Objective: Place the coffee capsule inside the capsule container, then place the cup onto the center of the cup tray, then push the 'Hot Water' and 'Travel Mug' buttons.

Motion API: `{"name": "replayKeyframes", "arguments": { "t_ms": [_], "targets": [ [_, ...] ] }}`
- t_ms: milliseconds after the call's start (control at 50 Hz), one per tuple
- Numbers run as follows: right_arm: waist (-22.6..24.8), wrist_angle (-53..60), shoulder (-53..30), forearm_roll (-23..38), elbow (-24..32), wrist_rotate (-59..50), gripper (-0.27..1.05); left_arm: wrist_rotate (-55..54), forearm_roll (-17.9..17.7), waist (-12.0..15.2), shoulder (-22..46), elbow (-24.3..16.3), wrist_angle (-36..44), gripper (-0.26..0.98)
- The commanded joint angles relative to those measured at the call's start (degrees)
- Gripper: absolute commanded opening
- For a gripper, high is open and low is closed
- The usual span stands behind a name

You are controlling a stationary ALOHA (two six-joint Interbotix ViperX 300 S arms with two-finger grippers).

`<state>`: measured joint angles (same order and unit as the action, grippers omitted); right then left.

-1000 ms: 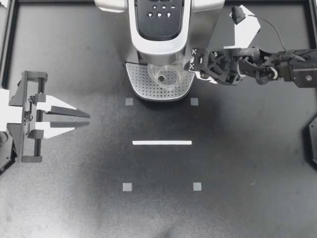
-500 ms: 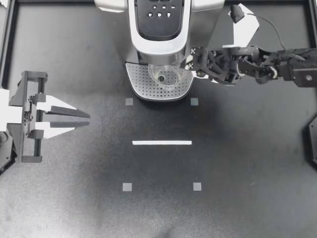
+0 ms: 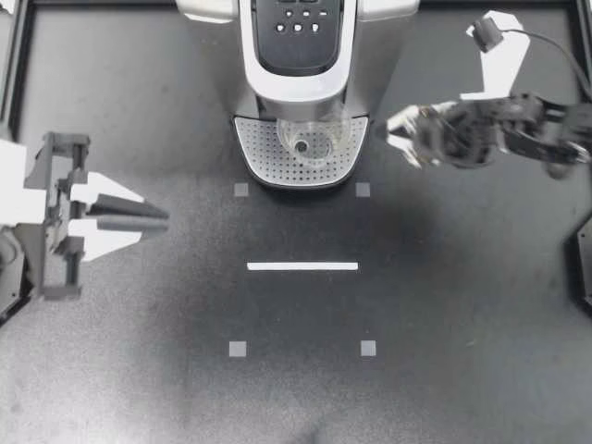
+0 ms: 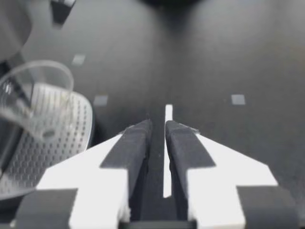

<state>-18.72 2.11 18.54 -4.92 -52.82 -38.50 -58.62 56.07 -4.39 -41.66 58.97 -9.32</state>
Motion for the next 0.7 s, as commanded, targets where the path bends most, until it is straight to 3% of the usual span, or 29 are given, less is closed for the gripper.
{"name": "replayKeyframes", "arguments": {
  "t_ms": [0, 320, 680],
  "targets": [
    [2.0, 1.2, 3.2, 5.4, 0.7, 1.7, 0.48, -1.0, -1.7, 1.8, 0.4, -2.1, 0.3, 0.20],
    [9.6, 4.6, 8.2, 21.6, 1.3, 13.9, 0.41, -7.5, -3.0, 5.7, 5.6, -5.1, 2.2, 0.20],
    [13.1, 6.7, 10.0, 22.2, 2.8, 19.3, 0.24, -6.7, 2.4, 6.9, 10.5, -9.2, 4.7, 0.20]
  ]
}}
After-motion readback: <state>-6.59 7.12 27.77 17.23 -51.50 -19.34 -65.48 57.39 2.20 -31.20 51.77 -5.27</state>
